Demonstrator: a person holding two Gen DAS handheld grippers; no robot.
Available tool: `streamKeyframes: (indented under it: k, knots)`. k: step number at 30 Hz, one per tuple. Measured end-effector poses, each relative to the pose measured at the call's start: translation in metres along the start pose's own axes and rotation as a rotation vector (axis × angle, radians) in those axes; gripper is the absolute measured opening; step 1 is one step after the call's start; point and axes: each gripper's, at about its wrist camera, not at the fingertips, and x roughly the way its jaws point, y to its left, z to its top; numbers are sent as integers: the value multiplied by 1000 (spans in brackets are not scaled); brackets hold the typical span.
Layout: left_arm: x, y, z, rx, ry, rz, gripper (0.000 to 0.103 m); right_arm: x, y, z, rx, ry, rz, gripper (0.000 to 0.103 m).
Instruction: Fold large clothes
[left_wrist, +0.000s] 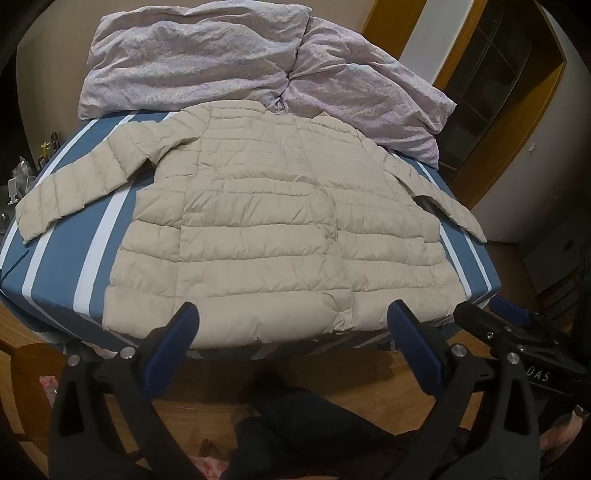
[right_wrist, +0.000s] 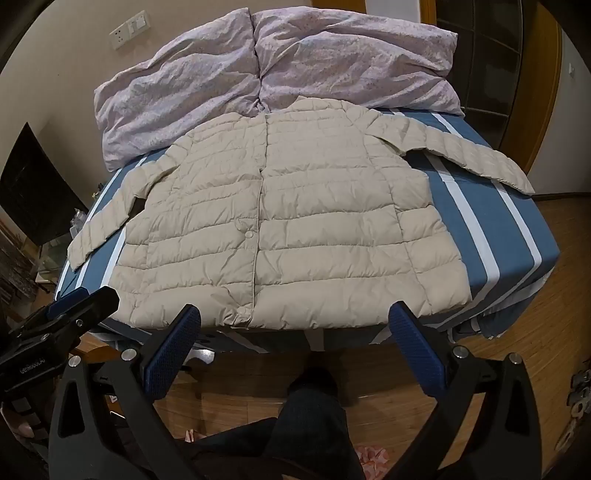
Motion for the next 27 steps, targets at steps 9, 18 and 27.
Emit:
streamKeyframes:
  k: [9,18,27]
  knots:
    - [0,0,0,1,1,2,101,0,0,0,-1,1,-1,102]
    - [0,-2,0,0,3,4,101,0,0,0,0,2,-2,102]
    - [0,0,0,1,1,0,101,0,0,0,0,1,-1,102]
